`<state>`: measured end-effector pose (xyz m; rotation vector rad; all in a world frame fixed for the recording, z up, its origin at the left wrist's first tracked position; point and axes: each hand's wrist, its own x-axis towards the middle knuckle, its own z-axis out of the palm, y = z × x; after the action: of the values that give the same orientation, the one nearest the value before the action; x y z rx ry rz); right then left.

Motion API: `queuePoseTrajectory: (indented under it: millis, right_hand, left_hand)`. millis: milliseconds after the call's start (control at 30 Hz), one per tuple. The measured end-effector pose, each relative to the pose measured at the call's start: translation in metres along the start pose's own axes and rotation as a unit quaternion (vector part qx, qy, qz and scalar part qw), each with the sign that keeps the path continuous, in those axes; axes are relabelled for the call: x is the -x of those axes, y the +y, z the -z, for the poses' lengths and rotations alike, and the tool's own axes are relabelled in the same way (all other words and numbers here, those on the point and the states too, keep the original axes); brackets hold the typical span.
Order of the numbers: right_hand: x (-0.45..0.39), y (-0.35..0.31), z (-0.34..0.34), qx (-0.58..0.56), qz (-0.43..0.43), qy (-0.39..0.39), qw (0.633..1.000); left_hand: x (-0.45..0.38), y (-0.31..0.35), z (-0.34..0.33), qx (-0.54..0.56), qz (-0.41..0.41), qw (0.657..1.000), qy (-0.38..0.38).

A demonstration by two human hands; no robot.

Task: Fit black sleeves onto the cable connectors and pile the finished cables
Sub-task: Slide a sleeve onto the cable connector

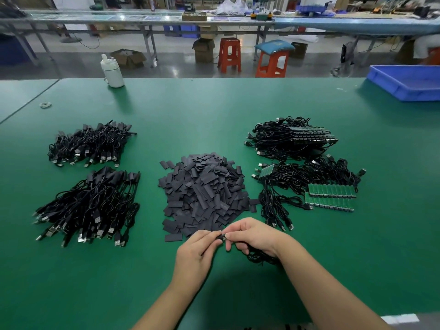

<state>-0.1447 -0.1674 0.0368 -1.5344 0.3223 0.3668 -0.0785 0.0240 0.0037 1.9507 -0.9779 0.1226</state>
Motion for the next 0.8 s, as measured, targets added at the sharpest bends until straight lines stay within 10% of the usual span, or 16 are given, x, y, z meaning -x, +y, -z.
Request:
queuePoseTrajectory:
  millis: [500, 800]
  right_hand:
    - [0.003, -0.008, -0.005, 0.09, -0.009, -0.003, 0.996]
    - [0.0, -0.02, -0.016, 0.344, -0.024, 0.031, 0.938]
  left_hand:
    - [-0.002, 0.0, -0.002, -0.007, 0.008, 0.998, -0.054]
    - [-0.001, -0.003, -0.005, -0.025, -0.002, 0.997, -0.073]
